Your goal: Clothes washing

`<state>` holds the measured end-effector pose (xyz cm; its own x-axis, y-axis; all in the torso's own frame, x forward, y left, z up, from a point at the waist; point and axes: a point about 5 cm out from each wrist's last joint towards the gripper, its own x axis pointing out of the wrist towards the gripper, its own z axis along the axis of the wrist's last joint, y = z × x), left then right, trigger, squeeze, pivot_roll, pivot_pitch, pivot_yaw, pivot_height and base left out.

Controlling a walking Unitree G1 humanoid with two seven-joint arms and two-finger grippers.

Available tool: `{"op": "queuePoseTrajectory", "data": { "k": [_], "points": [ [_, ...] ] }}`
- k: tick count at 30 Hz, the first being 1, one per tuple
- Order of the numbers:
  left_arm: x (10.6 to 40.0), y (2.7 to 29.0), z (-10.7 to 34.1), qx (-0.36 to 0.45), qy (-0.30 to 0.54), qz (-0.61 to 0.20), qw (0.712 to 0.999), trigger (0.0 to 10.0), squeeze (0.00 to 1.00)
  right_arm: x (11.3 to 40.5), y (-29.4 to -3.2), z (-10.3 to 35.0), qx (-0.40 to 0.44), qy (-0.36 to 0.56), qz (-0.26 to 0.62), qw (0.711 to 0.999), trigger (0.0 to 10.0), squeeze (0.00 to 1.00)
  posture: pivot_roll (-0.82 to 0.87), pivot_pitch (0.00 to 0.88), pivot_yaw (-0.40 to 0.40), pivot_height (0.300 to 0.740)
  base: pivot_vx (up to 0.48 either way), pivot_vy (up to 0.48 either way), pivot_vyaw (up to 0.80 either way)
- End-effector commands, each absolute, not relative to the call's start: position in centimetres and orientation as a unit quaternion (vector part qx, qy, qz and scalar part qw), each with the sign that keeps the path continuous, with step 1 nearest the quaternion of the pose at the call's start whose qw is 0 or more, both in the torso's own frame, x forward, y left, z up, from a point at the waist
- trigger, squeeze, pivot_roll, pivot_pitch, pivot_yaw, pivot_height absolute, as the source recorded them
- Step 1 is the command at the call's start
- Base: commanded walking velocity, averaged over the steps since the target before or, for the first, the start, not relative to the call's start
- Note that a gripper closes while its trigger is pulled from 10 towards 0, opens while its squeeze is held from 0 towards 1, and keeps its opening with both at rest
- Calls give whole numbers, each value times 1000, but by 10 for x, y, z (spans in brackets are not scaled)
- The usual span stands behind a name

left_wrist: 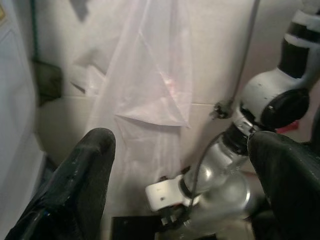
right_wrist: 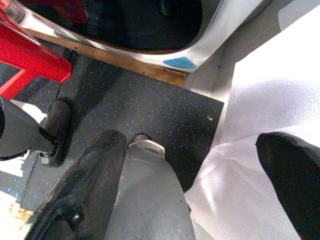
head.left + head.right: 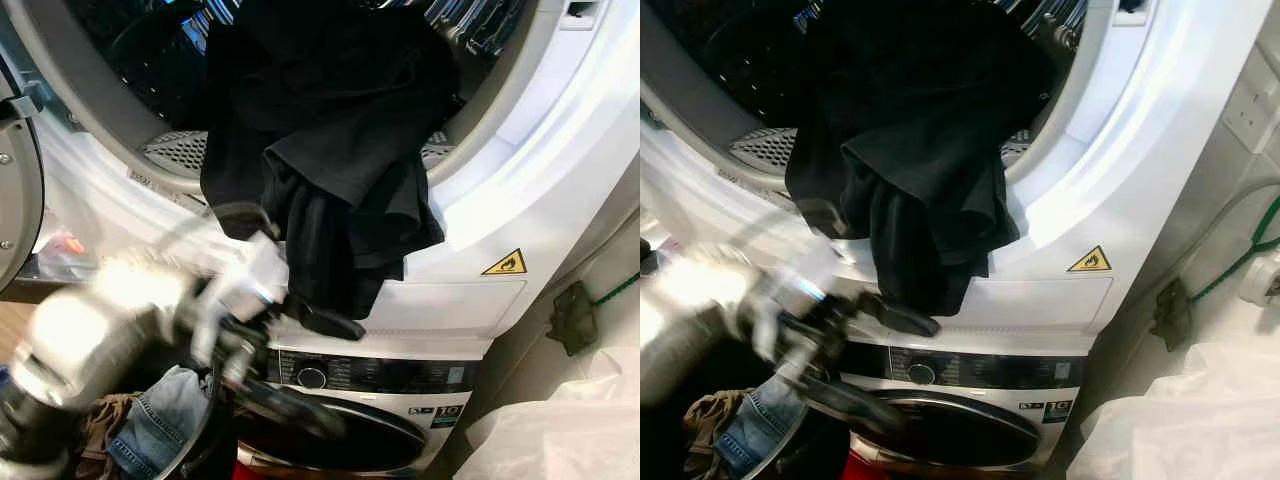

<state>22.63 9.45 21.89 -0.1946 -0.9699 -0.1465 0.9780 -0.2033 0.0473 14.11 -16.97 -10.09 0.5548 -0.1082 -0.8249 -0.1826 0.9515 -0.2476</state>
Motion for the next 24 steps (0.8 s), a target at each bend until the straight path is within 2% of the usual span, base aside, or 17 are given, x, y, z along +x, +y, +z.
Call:
{"op": "queuePoseTrajectory", "data": {
  "k": [1, 4, 5, 6, 7, 10, 13, 14, 15, 16, 17, 18, 20, 22, 24],
  "points": [
    [215, 84, 221, 82, 4, -760, 645, 10000, 1000, 137, -168, -103, -151, 479, 22, 864, 10000, 0, 130, 37, 91, 740, 0, 0, 0],
    [205, 71, 206, 94, -11, -722, 685, 10000, 1000, 138, -168, -102, -152, 478, 22, 865, 10000, 0, 136, 40, 90, 740, 0, 0, 0],
    [197, 62, 197, 106, -45, -686, 719, 10000, 1000, 137, -168, -103, -154, 478, 21, 864, 10000, 0, 134, 43, 91, 740, 0, 0, 0],
    [197, 62, 197, 106, -45, -686, 719, 10000, 1000, 137, -168, -103, -154, 478, 21, 864, 10000, 0, 134, 43, 91, 740, 0, 0, 0],
    [191, 57, 198, 87, -73, -657, 746, 10000, 1000, 137, -169, -103, -155, 478, 21, 864, 10000, 0, 130, 42, 91, 740, 0, 0, 0],
    [187, 55, 200, 72, -111, -597, 791, 10000, 1000, 136, -171, -103, -156, 478, 18, 864, 10000, 0, 130, 43, 92, 740, 0, 0, 0],
    [185, 64, 194, 63, -107, -529, 840, 10000, 1000, 135, -173, -103, -159, 479, 17, 863, 10000, 0, 124, 47, 93, 740, 0, 0, 0],
    [185, 71, 192, 60, -101, -495, 861, 10000, 886, 134, -173, -103, -160, 479, 16, 863, 10000, 0, 121, 47, 96, 740, 0, 0, 0],
    [181, 78, 189, 66, -96, -465, 877, 10000, 0, 134, -175, -103, -161, 478, 14, 863, 10000, 0, 120, 46, 97, 740, 0, 0, 0],
    [181, 78, 189, 66, -96, -465, 877, 10000, 0, 134, -175, -103, -161, 478, 14, 863, 10000, 0, 120, 46, 97, 740, 0, 0, 0],
    [176, 94, 185, 96, -90, -409, 903, 10000, 0, 134, -177, -103, -162, 478, 11, 863, 10000, 0, 128, 47, 101, 740, 0, 0, 0],
    [176, 94, 185, 96, -90, -409, 903, 10000, 0, 134, -177, -103, -162, 478, 11, 863, 10000, 0, 128, 47, 101, 740, 0, 0, 0],
    [166, 124, 178, 160, -78, -339, 924, 10000, 0, 133, -179, -103, -164, 480, 9, 862, 10000, 0, 141, 48, 103, 740, 0, 0, 0],
    [163, 140, 174, 176, -66, -288, 939, 10000, 0, 133, -179, -103, -165, 481, 9, 861, 10000, 0, 144, 47, 103, 740, 0, 0, 0],
    [155, 172, 164, 176, -46, -158, 970, 10000, 0, 133, -177, -103, -165, 481, 10, 861, 10000, 0, 156, 42, 102, 740, 0, 0, 0]
  ]
}}
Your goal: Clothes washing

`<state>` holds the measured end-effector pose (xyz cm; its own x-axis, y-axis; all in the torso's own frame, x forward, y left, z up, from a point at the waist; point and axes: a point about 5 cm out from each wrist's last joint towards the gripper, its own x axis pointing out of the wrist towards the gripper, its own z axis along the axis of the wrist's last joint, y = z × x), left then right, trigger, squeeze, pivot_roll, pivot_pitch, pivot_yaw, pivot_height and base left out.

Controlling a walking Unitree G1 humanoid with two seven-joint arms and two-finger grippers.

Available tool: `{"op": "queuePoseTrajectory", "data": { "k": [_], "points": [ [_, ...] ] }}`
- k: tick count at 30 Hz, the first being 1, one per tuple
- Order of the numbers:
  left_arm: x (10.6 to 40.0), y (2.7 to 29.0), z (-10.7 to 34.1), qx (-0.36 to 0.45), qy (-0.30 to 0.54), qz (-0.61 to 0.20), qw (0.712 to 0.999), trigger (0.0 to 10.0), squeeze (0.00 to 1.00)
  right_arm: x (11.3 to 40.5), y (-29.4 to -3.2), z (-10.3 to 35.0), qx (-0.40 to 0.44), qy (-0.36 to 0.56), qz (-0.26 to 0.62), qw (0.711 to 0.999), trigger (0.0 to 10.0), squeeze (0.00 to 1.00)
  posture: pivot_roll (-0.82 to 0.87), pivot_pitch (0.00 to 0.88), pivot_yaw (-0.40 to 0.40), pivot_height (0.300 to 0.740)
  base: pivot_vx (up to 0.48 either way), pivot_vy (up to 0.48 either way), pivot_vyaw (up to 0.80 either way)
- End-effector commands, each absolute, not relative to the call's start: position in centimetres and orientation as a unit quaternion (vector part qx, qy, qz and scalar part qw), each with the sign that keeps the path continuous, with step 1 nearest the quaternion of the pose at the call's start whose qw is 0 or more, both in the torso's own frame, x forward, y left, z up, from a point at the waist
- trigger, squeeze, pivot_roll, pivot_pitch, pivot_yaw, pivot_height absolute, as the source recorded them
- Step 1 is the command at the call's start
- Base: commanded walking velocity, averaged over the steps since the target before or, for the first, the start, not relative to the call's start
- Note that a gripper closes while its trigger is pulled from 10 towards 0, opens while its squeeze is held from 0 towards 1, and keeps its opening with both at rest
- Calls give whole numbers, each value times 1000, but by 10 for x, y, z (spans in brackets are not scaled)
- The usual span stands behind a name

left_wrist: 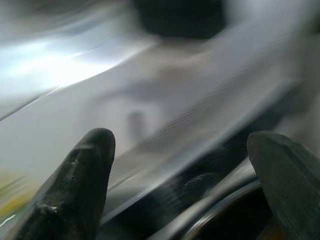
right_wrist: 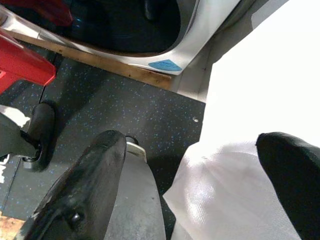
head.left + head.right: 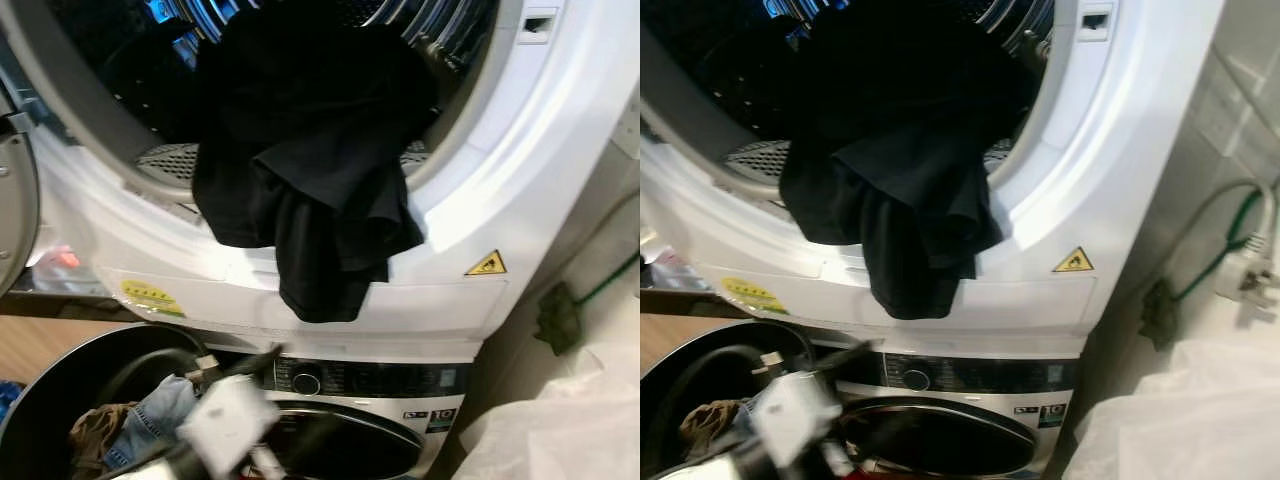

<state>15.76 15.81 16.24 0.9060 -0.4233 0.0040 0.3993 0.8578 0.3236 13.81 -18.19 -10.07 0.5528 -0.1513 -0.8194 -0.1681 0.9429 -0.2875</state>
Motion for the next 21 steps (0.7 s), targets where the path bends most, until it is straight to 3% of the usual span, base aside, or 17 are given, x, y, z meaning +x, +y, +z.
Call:
{"op": "queuePoseTrajectory", "data": {
  "k": [1, 2, 6, 7, 11, 14, 21],
  "points": [
    [155, 172, 164, 176, -46, -158, 970, 10000, 0, 133, -177, -103, -165, 481, 10, 861, 10000, 0, 156, 42, 102, 740, 0, 0, 0],
    [152, 176, 156, 169, -28, -124, 977, 10000, 0, 134, -177, -103, -166, 481, 12, 861, 10000, 0, 166, 41, 97, 740, 0, 0, 0],
    [149, 165, 146, 122, -18, -112, 986, 10000, 0, 138, -175, -102, -169, 477, 18, 862, 10000, 0, 173, 38, 85, 740, 0, 0, 0],
    [150, 164, 146, 104, -20, -103, 989, 10000, 1000, 139, -174, -102, -170, 476, 19, 863, 10000, 0, 176, 36, 80, 740, 0, 0, 0],
    [165, 155, 152, 61, -52, -120, 990, 10000, 1000, 141, -175, -101, -174, 473, 21, 864, 10000, 0, 182, 35, 66, 740, 0, 0, 0],
    [190, 136, 164, 48, -104, -183, 976, 10000, 1000, 145, -177, -99, -180, 469, 24, 865, 10000, 0, 172, 28, 53, 740, 0, 0, 0],
    [210, 133, 165, 33, -107, -213, 971, 10000, 1000, 150, -183, -97, -181, 462, 14, 868, 10000, 0, 143, 18, 48, 740, 0, 0, 0]
  ]
}}
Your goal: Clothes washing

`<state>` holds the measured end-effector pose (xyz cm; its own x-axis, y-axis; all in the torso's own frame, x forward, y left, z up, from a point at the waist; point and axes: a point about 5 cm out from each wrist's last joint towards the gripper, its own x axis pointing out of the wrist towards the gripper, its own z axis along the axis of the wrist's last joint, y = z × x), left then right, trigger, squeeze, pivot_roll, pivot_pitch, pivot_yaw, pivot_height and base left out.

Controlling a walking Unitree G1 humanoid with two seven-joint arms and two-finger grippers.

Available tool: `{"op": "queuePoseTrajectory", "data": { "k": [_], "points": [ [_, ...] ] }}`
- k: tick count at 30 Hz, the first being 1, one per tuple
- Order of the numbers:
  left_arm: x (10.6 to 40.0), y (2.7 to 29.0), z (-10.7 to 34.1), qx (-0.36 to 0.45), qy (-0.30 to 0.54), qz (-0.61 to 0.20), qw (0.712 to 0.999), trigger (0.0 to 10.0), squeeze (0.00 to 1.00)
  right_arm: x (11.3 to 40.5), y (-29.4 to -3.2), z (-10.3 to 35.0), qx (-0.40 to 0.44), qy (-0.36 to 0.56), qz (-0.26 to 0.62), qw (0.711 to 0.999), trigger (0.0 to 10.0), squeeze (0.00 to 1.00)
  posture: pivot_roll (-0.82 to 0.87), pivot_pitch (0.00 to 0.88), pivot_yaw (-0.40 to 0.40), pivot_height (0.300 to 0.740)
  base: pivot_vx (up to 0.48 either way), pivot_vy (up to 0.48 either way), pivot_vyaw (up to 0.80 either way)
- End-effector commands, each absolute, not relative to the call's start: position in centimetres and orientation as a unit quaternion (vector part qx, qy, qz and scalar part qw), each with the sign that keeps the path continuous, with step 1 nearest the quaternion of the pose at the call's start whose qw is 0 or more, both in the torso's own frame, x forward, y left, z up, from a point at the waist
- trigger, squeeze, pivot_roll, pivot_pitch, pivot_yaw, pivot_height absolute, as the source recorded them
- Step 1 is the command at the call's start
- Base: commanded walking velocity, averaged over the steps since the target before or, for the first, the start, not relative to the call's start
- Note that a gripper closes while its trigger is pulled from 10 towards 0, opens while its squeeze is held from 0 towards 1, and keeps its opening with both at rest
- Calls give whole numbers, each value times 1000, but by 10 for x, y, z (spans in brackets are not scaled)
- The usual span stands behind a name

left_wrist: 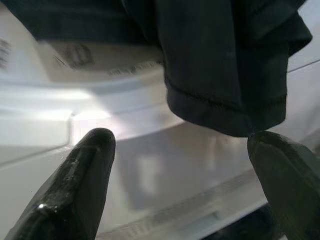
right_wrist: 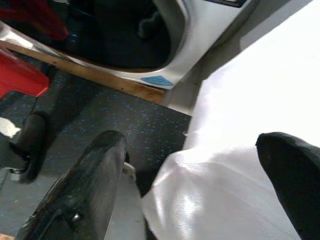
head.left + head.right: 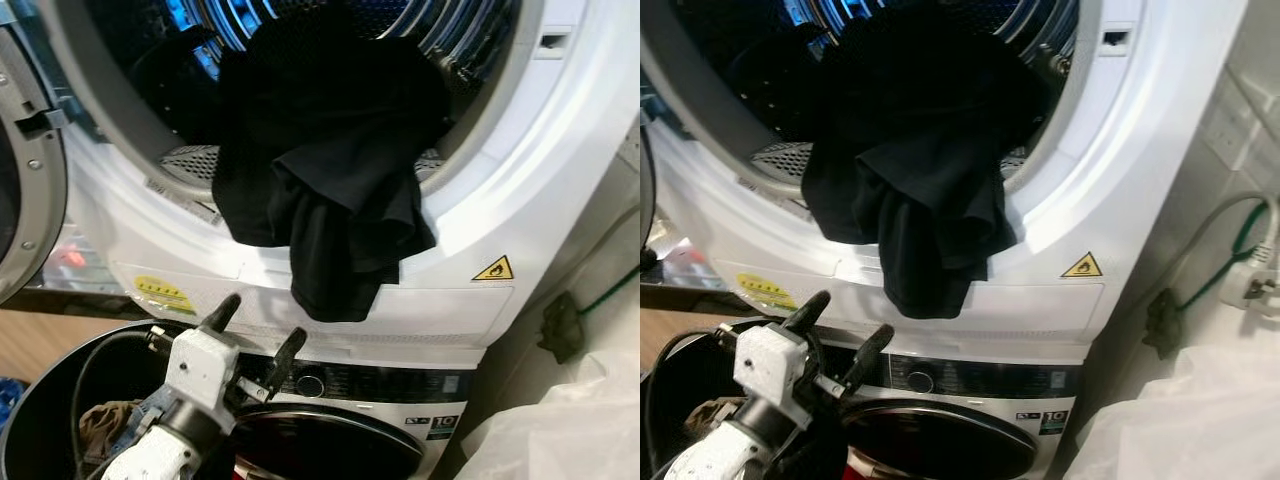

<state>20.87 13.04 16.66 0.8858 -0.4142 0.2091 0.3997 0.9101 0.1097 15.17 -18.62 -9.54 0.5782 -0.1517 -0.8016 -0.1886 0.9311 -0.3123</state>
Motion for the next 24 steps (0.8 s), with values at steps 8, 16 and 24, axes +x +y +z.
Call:
{"op": "queuePoseTrajectory", "data": {
  "k": [8, 16, 24],
  "points": [
    [237, 129, 169, 43, -115, -233, 965, 10000, 1000, 147, -187, -97, -187, 465, 13, 865, 10000, 0, 130, 0, 39, 740, 0, 0, 0],
    [252, 105, 182, 39, -137, -294, 945, 10000, 0, 148, -187, -97, -188, 463, 14, 866, 10000, 0, 127, 4, 35, 740, 0, 0, 0],
    [256, 95, 185, 40, -142, -324, 934, 10000, 0, 148, -184, -97, -184, 463, 14, 867, 10000, 0, 120, 9, 38, 740, 0, 0, 0]
  ]
}}
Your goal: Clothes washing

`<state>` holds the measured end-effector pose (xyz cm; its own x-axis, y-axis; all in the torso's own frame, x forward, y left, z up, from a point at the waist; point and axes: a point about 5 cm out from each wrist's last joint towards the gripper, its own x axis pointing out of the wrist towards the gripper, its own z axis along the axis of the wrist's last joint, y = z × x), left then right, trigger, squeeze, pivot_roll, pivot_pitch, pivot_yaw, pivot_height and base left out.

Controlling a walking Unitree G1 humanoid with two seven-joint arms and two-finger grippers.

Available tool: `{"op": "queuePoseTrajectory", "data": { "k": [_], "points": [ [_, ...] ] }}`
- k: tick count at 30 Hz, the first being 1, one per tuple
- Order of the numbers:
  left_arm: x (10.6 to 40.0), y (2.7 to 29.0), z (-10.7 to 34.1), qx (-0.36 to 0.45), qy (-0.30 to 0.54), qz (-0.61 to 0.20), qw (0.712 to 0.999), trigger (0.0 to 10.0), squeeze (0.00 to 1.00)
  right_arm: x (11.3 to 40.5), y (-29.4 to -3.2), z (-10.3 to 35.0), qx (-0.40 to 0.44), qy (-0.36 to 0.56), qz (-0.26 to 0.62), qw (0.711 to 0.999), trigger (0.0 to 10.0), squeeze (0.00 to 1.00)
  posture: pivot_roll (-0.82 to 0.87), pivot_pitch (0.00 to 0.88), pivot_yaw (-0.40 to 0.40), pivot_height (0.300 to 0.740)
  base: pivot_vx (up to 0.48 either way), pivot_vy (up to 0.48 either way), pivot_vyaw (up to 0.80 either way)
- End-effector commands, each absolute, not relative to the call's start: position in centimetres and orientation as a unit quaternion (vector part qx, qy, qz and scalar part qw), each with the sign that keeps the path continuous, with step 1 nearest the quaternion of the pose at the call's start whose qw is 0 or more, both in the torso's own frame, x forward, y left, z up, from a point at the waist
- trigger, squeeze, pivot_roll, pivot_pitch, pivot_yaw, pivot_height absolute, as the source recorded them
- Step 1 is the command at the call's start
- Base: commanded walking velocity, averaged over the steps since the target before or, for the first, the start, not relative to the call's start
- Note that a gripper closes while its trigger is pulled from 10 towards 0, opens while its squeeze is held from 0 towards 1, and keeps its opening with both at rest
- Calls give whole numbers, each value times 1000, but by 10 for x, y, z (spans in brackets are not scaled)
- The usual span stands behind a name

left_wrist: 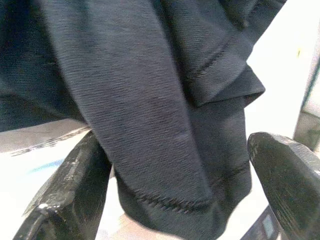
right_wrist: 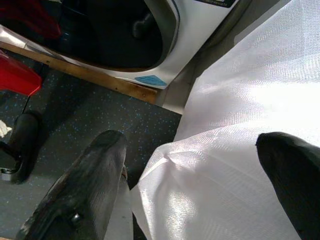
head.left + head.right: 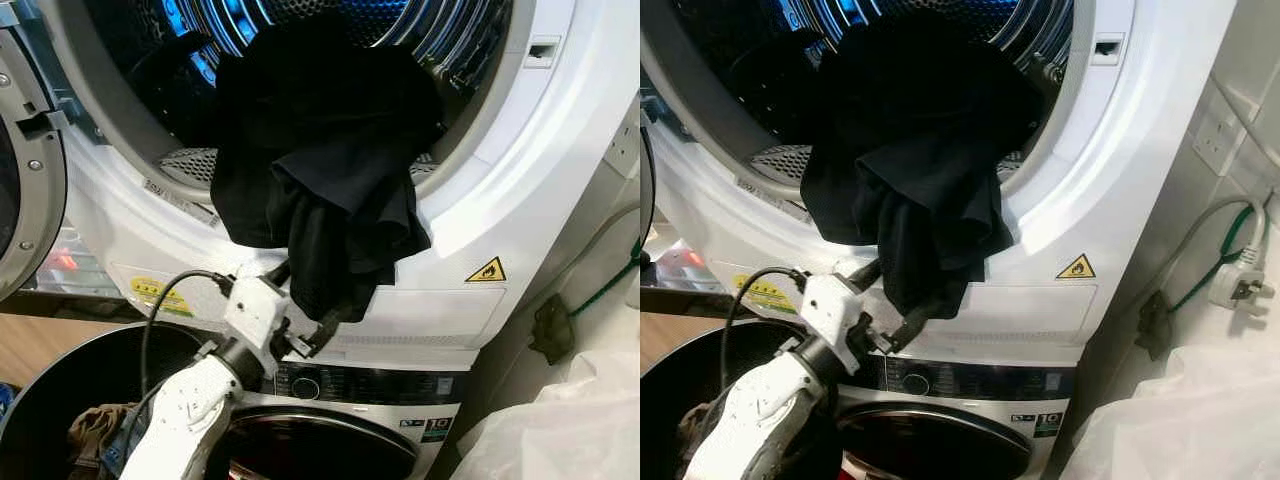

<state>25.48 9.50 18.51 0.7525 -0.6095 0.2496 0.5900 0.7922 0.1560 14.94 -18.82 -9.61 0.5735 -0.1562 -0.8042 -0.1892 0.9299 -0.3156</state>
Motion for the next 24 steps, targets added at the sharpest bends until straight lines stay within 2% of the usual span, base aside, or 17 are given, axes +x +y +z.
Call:
{"op": "queuePoseTrajectory", "data": {
  "k": [1, 2, 3, 12, 24],
  "points": [
    [259, 92, 185, 39, -143, -324, 934, 4431, 0, 147, -184, -97, -183, 464, 13, 867, 10000, 0, 117, 13, 41, 740, 0, 0, 0],
    [259, 92, 185, 39, -143, -324, 934, 4431, 0, 147, -184, -97, -183, 464, 13, 867, 10000, 0, 117, 13, 41, 740, 0, 0, 0],
    [261, 91, 186, 35, -145, -326, 934, 0, 0, 146, -184, -98, -183, 465, 13, 866, 10000, 0, 114, 13, 42, 740, 0, 0, 0],
    [276, 87, 193, 23, -160, -291, 943, 0, 0, 144, -183, -99, -180, 467, 11, 865, 10000, 0, 104, 13, 47, 740, 0, 0, 0],
    [283, 82, 196, 13, -163, -294, 942, 0, 0, 143, -184, -99, -180, 469, 9, 865, 10000, 0, 93, 0, 55, 740, 0, 0, 0]
  ]
}}
